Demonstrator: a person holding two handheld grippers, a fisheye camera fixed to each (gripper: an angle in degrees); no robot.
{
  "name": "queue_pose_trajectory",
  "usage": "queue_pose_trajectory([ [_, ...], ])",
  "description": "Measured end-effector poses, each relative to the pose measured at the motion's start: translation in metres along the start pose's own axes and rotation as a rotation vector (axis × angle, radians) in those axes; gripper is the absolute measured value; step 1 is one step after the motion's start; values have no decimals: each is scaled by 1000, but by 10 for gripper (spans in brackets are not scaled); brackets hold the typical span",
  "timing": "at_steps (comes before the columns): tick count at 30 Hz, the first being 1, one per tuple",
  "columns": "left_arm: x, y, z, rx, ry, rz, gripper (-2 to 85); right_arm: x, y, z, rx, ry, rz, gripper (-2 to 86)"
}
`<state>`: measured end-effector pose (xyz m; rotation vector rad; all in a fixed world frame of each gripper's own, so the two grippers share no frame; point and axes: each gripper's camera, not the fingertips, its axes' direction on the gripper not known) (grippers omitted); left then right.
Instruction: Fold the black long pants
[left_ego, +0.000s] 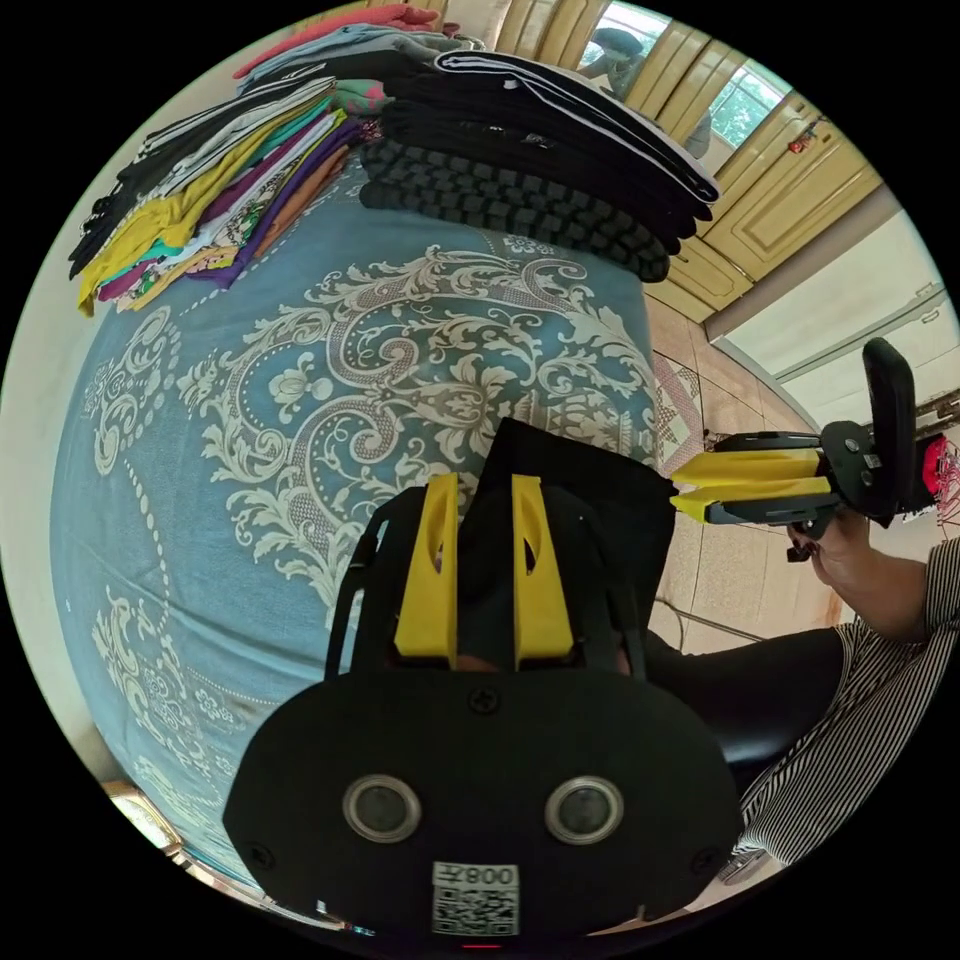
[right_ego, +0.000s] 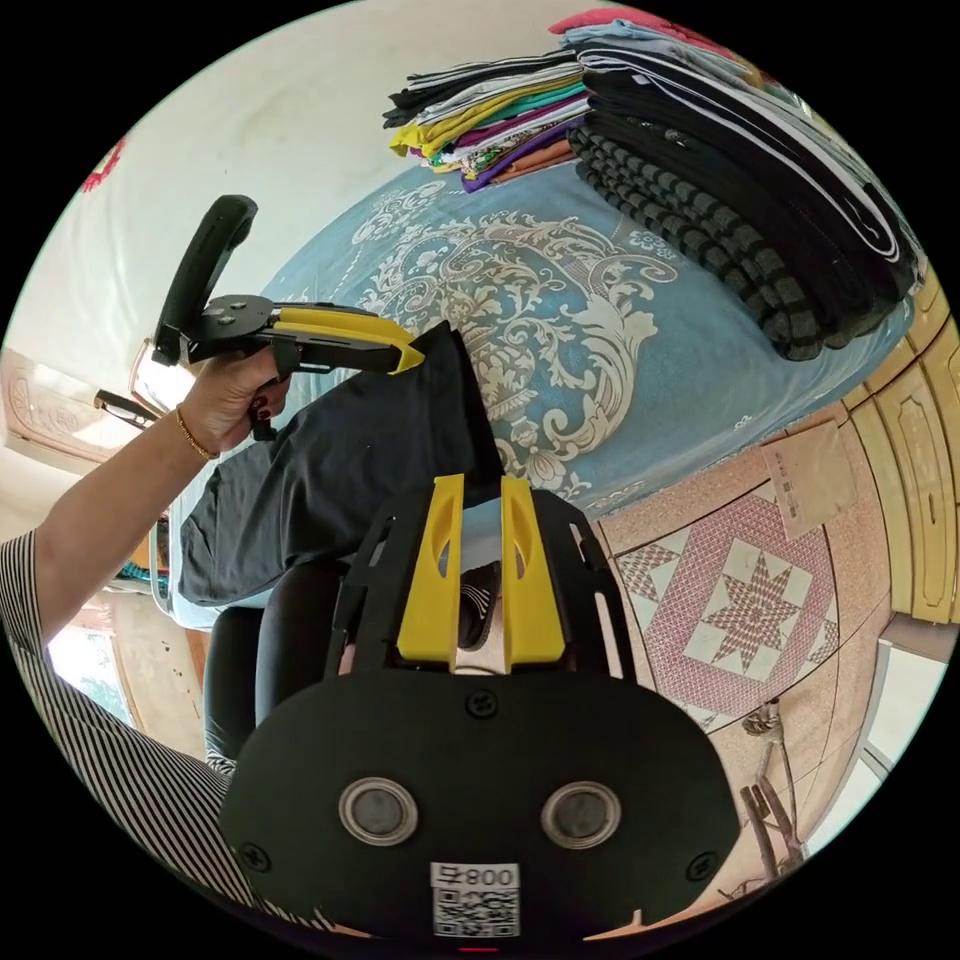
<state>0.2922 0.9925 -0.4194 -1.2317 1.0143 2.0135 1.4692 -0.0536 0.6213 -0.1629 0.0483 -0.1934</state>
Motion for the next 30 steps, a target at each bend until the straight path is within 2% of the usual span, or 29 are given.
queue_pose_trajectory([
  [7,2,-14,2,11,13,-16,83,-10,4,-9,17,65,-59,65],
  [20,11,-25,-1,9,-14,-1,76,-11,0,6,-16,57,-105,27],
  [30,5,-17,-7,10,12,0,92,14,2,16,11,-14,-1,48],
])
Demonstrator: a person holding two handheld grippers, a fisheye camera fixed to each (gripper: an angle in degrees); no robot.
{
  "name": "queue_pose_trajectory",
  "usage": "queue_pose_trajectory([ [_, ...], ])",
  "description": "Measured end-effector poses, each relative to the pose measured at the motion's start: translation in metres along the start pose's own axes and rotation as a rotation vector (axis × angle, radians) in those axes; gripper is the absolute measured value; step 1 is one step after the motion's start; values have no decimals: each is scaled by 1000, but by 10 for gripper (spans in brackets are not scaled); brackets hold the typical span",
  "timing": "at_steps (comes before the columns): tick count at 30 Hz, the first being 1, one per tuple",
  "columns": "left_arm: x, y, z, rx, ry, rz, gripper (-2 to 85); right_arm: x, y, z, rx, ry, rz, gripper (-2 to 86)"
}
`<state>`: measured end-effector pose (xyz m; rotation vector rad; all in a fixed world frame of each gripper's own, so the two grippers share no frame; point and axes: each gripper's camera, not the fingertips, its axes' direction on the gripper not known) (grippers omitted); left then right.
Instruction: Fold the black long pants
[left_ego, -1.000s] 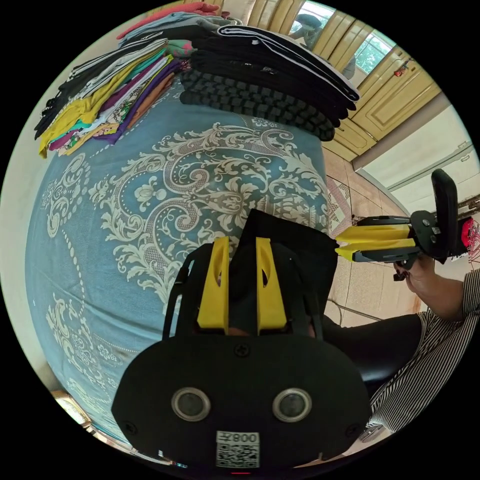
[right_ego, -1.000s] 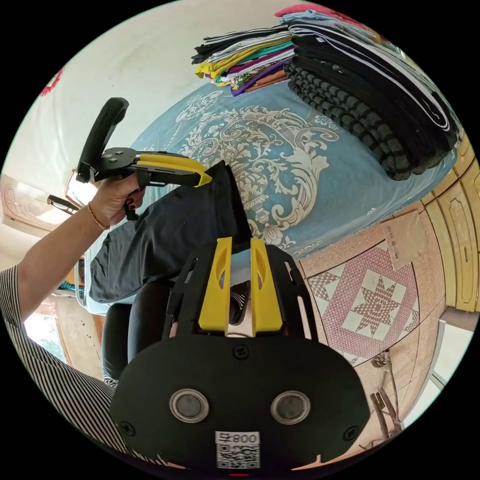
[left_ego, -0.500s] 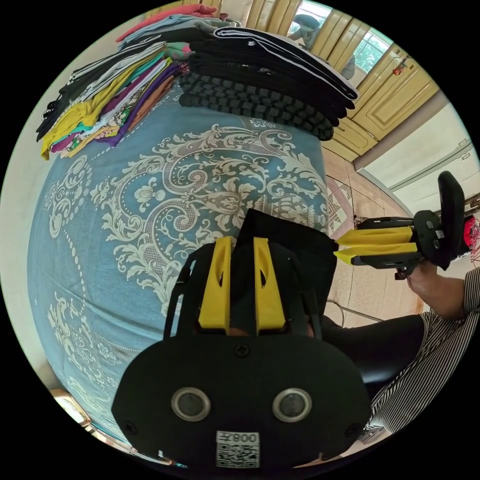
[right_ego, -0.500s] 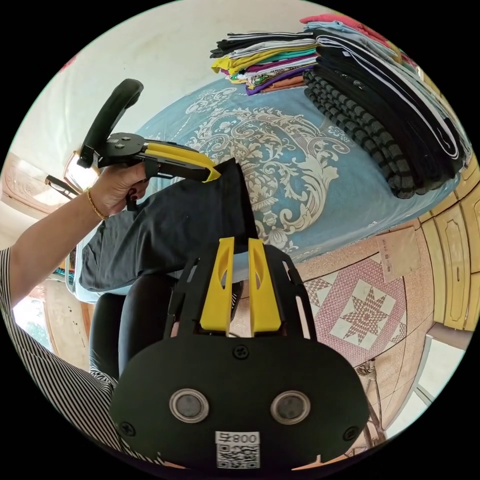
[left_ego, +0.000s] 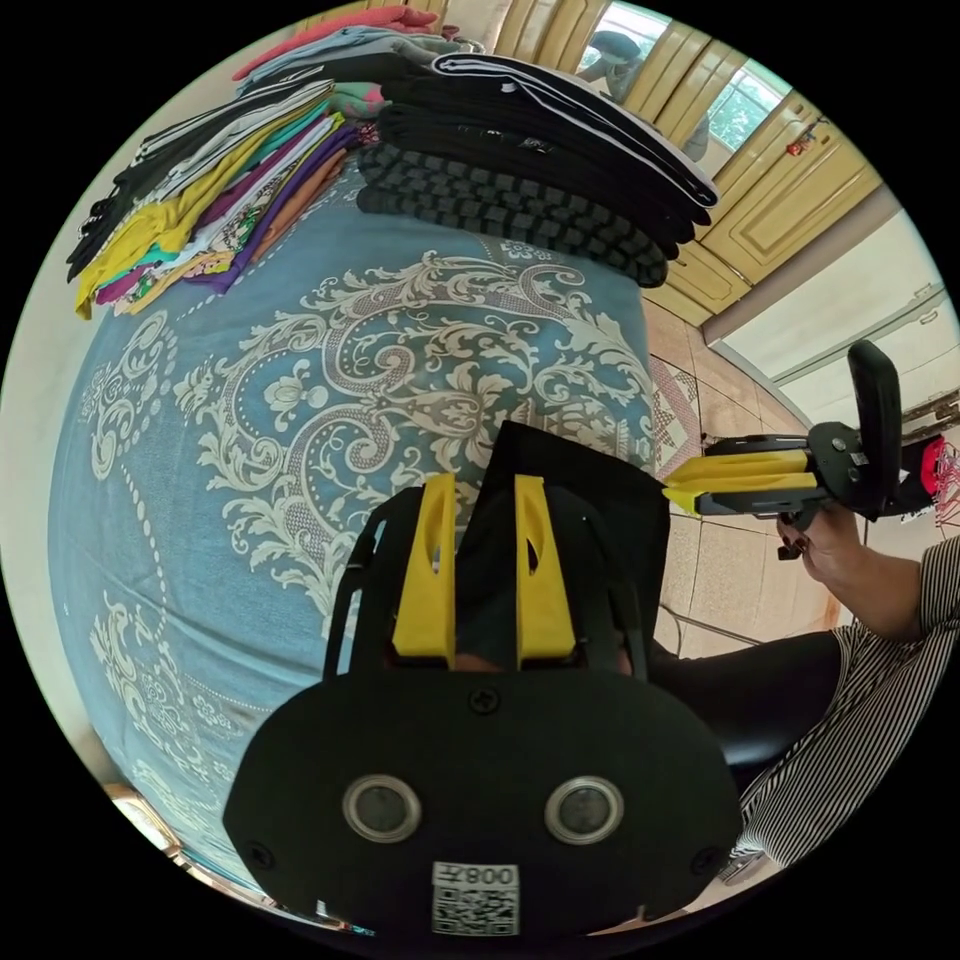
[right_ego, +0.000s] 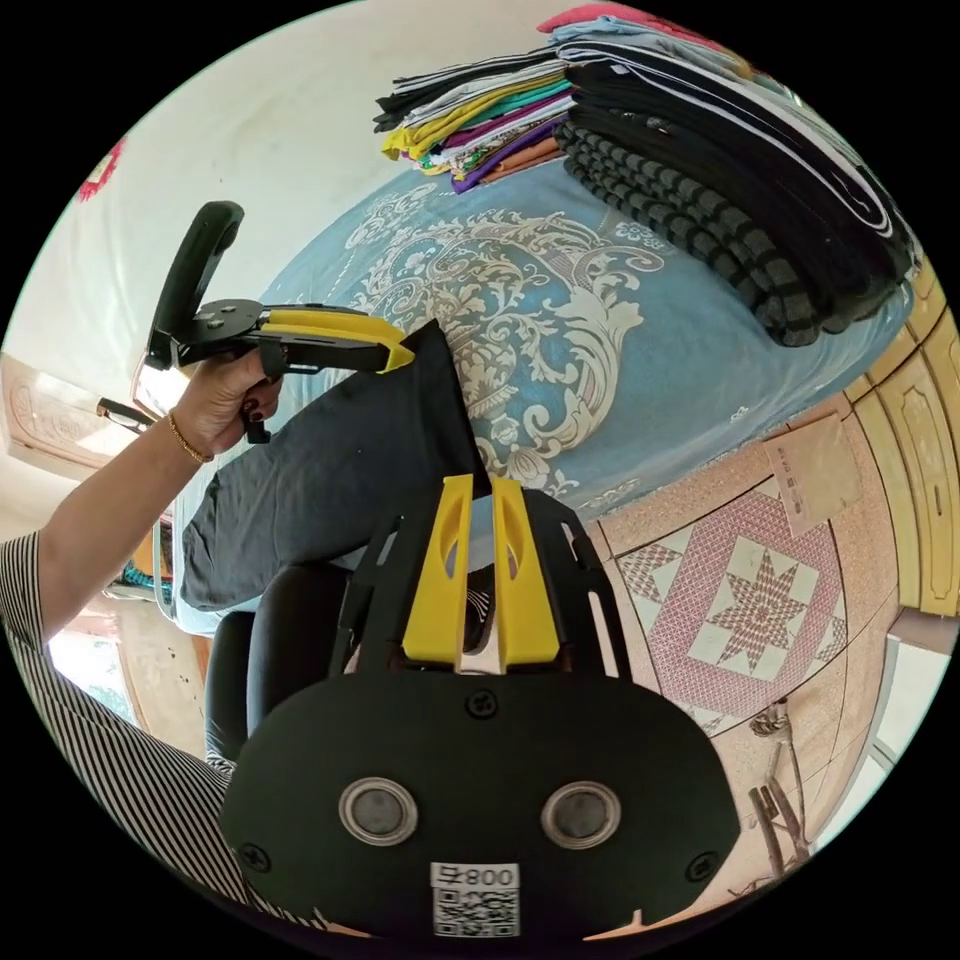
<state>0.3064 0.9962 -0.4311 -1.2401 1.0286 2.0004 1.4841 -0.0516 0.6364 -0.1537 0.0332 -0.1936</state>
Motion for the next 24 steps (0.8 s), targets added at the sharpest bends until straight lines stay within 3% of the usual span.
queue_pose_trajectory([
  [10,-5,22,-10,-45,6,41,76,24,3,29,20,-176,166,72],
  [24,-26,109,-63,14,124,9,27,15,8,54,44,-338,173,24],
])
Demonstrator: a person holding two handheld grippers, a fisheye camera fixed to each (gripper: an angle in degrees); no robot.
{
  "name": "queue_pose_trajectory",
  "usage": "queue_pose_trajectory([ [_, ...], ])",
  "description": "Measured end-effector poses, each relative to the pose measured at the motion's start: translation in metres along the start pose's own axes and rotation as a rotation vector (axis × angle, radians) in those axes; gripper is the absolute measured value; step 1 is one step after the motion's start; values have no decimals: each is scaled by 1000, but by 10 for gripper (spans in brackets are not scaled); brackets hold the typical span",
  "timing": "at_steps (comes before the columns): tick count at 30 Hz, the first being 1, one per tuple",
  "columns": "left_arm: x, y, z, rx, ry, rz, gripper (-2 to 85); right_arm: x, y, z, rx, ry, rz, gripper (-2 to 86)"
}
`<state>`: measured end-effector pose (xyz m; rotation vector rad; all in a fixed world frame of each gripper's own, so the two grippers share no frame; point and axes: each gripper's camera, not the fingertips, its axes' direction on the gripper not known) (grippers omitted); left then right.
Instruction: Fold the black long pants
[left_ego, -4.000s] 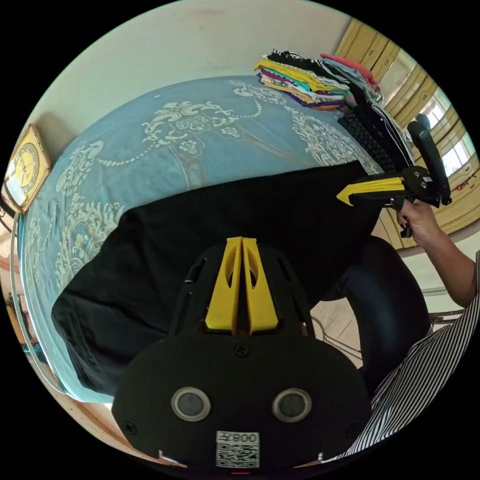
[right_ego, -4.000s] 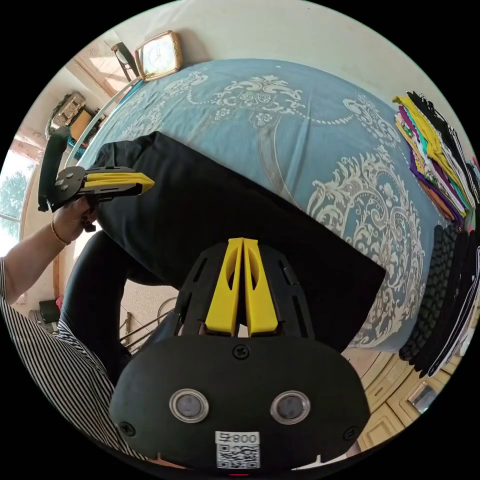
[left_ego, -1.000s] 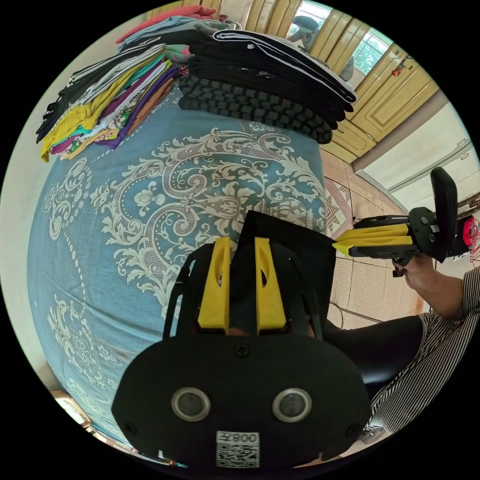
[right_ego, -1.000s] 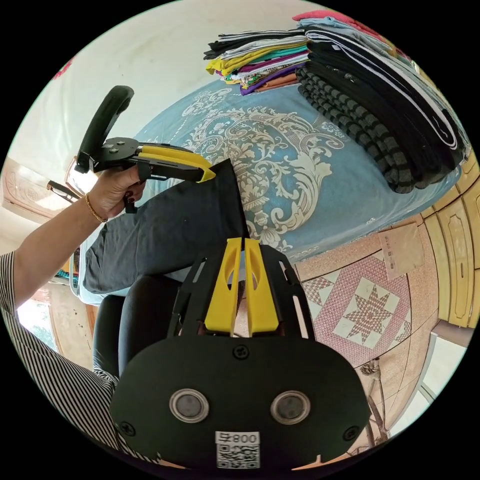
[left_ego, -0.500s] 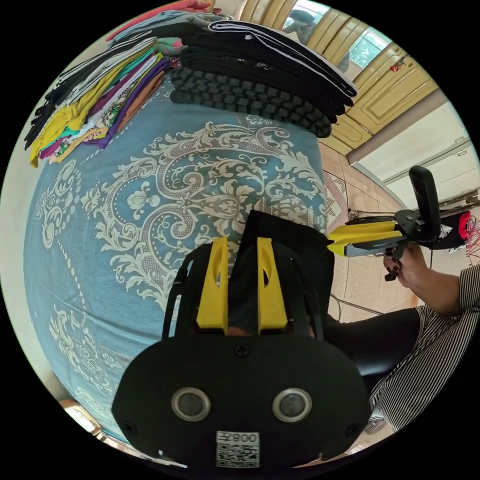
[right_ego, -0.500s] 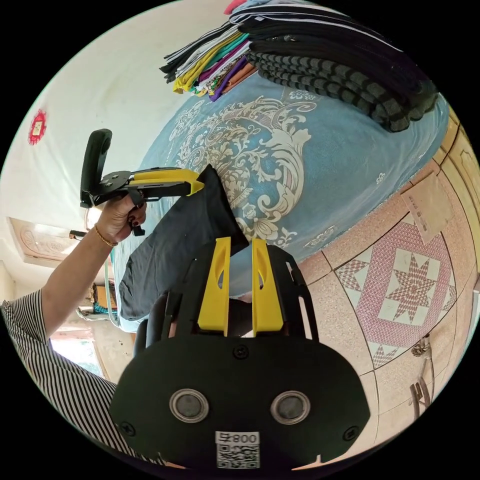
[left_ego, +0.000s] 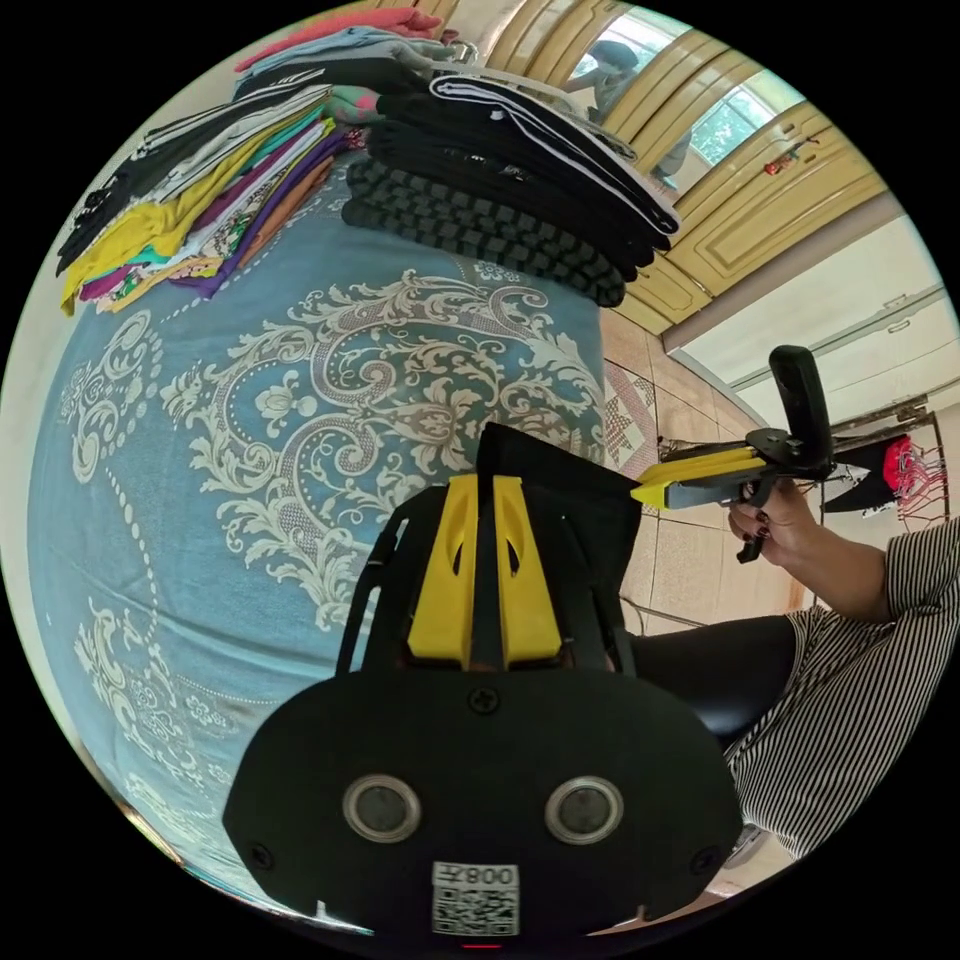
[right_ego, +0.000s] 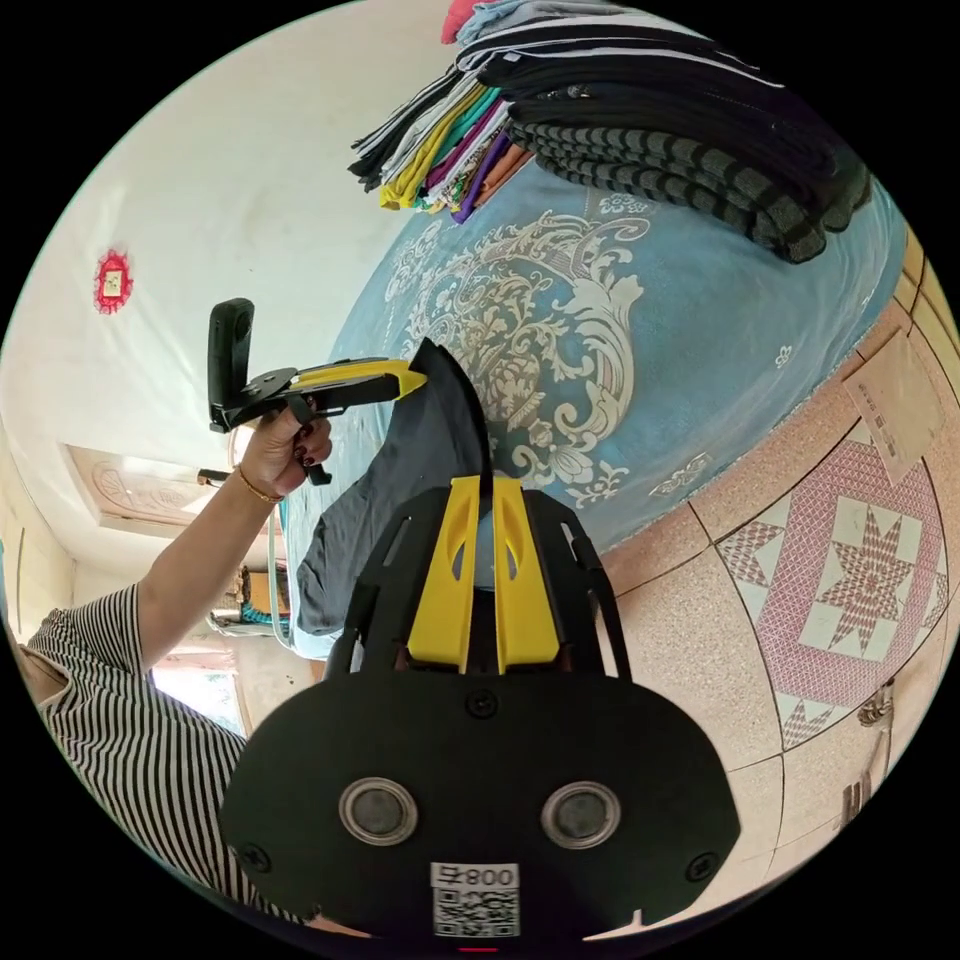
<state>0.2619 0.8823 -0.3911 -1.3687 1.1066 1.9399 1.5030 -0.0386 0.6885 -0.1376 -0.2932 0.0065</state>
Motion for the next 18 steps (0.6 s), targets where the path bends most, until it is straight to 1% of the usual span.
queue_pose_trajectory([
  [10,0,108,-85,137,-22,-19,28,-60,19,15,49,-142,-160,23],
  [18,0,245,-164,283,-56,-54,29,-134,43,55,24,-271,-333,25],
])
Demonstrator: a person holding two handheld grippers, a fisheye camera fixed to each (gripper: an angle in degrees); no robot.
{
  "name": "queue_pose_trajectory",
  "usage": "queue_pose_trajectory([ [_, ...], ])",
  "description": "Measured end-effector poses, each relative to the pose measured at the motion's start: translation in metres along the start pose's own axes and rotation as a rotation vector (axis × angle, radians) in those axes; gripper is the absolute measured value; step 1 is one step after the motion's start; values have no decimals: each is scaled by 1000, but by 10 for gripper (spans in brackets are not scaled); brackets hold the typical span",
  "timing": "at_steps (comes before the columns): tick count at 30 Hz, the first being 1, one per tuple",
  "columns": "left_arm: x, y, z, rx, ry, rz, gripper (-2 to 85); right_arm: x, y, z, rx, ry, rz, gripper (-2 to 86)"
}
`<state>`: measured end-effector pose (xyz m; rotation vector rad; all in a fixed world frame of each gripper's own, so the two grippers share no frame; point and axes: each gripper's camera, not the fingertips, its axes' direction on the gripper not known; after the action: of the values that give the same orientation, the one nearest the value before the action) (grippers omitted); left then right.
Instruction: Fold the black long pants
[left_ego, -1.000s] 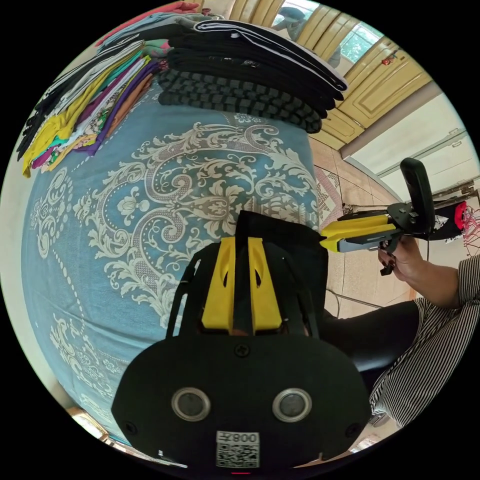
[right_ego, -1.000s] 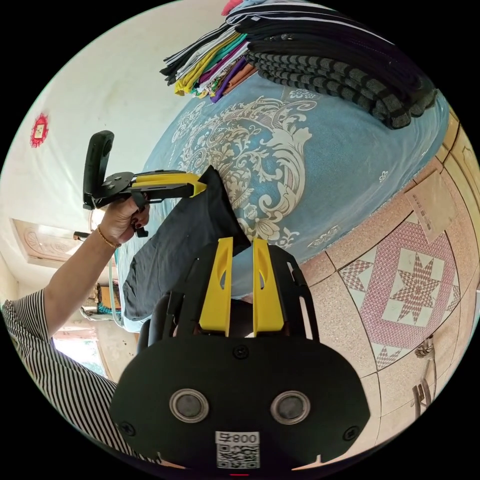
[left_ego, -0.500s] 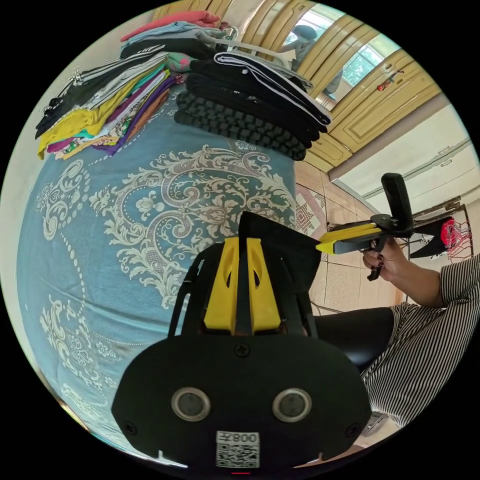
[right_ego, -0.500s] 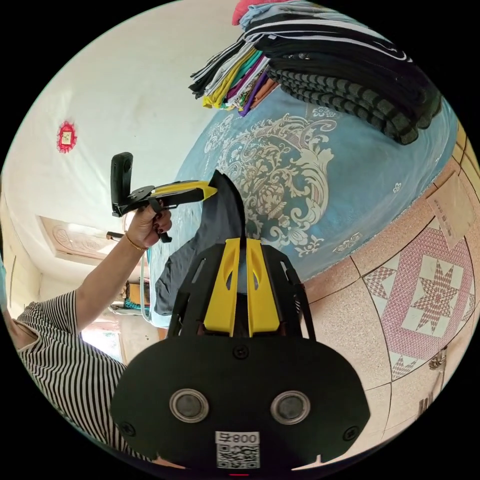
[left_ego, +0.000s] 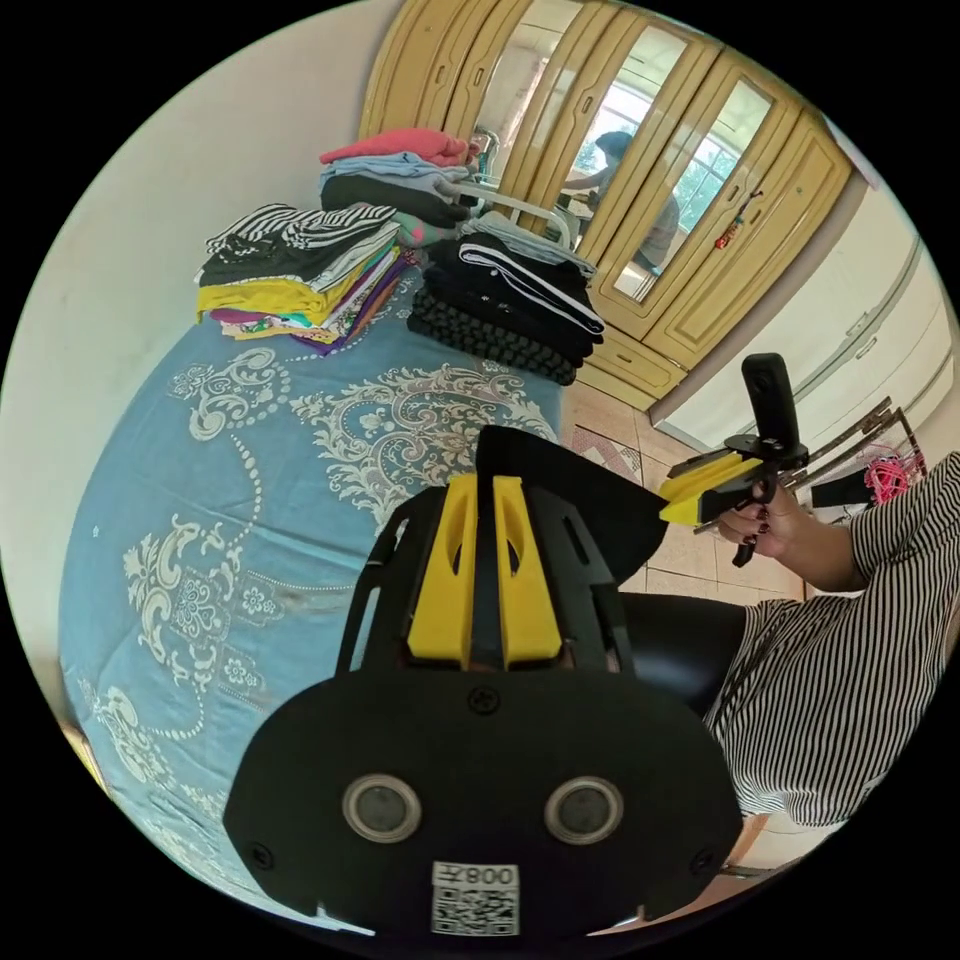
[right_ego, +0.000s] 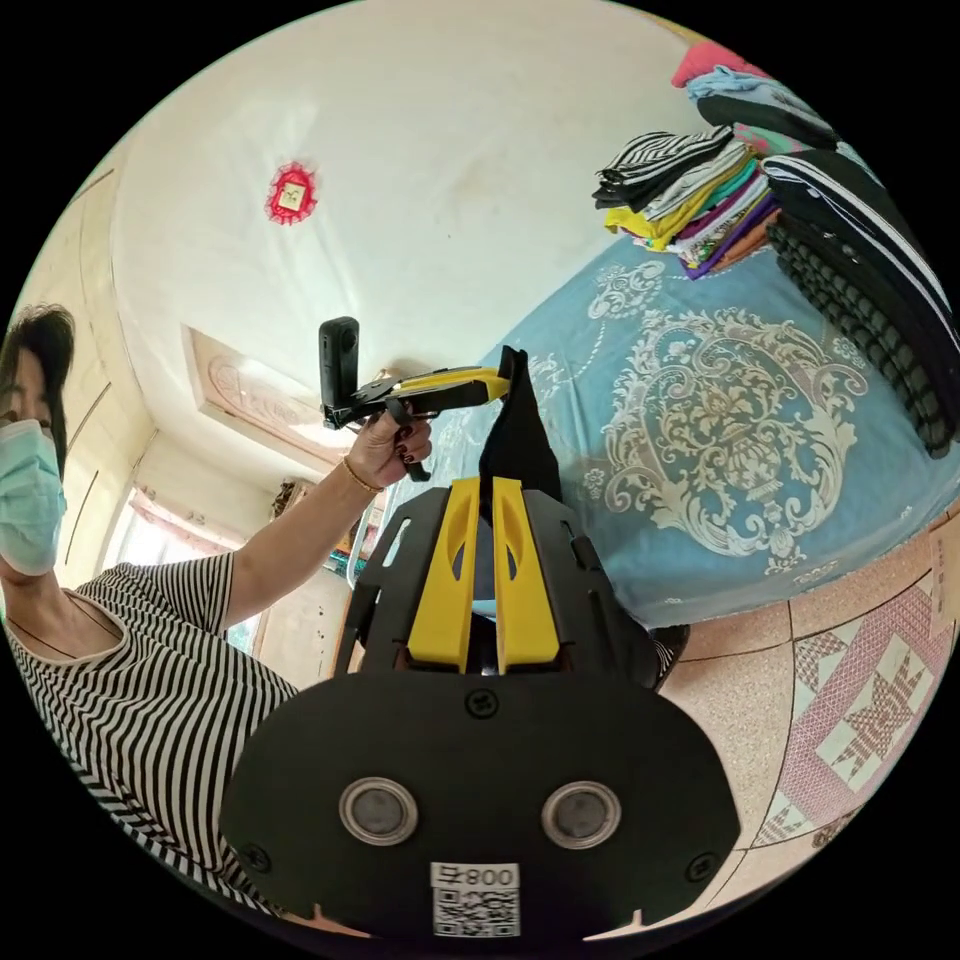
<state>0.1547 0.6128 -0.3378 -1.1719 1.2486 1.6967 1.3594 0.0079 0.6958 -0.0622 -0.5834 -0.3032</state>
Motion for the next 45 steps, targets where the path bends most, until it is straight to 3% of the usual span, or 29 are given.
queue_pose_trajectory([
  [15,-57,254,-131,123,-61,-210,28,-95,7,227,-313,-128,-250,26],
  [26,-128,413,-126,78,21,-443,30,-80,11,425,-594,-90,-249,26],
  [40,-183,552,-123,29,34,-658,44,-47,14,587,-779,-73,-242,30],
  [45,-186,616,-133,170,119,-849,71,-32,18,634,-864,-108,-203,35],
])
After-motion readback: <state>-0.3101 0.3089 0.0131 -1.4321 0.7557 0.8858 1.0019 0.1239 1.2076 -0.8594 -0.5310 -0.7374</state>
